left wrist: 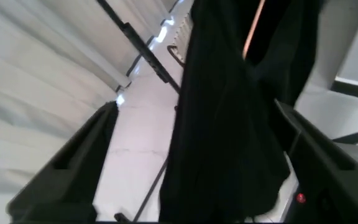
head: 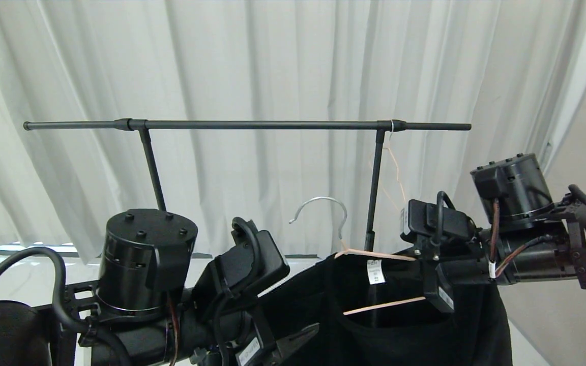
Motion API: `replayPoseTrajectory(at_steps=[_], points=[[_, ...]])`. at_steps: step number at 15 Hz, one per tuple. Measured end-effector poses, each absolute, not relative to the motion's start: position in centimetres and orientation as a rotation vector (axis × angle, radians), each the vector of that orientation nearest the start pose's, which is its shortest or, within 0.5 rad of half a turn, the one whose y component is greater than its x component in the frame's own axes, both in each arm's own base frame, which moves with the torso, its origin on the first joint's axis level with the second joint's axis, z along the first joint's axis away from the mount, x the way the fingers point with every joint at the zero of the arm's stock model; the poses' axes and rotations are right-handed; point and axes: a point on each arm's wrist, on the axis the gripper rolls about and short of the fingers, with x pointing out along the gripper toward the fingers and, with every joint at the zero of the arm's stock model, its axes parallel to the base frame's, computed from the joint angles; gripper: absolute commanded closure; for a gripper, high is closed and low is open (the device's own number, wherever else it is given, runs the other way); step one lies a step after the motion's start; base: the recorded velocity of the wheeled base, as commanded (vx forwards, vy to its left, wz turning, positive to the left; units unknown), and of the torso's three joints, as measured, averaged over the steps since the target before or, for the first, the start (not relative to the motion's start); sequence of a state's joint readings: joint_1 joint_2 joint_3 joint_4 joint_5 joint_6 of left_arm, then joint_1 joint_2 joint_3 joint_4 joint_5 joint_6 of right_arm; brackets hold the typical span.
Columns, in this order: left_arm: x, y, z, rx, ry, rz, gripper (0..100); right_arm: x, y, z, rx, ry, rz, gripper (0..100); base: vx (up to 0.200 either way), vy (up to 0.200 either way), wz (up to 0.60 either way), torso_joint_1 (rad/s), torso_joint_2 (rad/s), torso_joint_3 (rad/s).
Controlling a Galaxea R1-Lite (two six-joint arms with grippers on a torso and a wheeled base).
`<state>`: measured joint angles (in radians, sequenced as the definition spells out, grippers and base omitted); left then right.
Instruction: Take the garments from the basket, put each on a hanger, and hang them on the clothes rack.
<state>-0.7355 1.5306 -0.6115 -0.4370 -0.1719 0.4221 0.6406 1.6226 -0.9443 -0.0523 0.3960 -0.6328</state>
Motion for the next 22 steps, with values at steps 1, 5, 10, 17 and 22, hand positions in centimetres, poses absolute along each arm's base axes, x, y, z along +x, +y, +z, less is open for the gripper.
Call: replayPoseTrajectory(at_steps=[1, 5, 10, 17, 22], points=[[17.9, -16.3, 16.0, 0.516, 0.287, -0.967, 0, 22.3, 16.8, 19.2, -0.646, 0.3, 1.154, 100, 0.0, 0.0, 0.0, 0.0, 0.0, 0.0], [18.4, -14.3, 15.7, 0.501, 0.317, -0.894, 0, 22.9, 15.0, 20.2, -0.634, 0.258, 1.092, 100, 0.0, 0.0, 0.0, 0.0, 0.0, 0.0], [19.8, -10.0, 13.5, 0.472, 0.445, -0.726, 0, 22.1, 13.4, 22.1, -0.615, 0.192, 1.064, 100, 0.0, 0.0, 0.0, 0.0, 0.0, 0.0], [20.3, -9.5, 12.3, 0.441, 0.503, -0.756, 0, 21.1, 13.2, 22.9, -0.616, 0.154, 1.066, 100, 0.0, 0.0, 0.0, 0.0, 0.0, 0.0], [20.4, -9.0, 12.0, 0.427, 0.514, -0.759, 100, 20.5, 13.0, 22.9, -0.615, 0.153, 1.068, 100, 0.0, 0.0, 0.0, 0.0, 0.0, 0.0]])
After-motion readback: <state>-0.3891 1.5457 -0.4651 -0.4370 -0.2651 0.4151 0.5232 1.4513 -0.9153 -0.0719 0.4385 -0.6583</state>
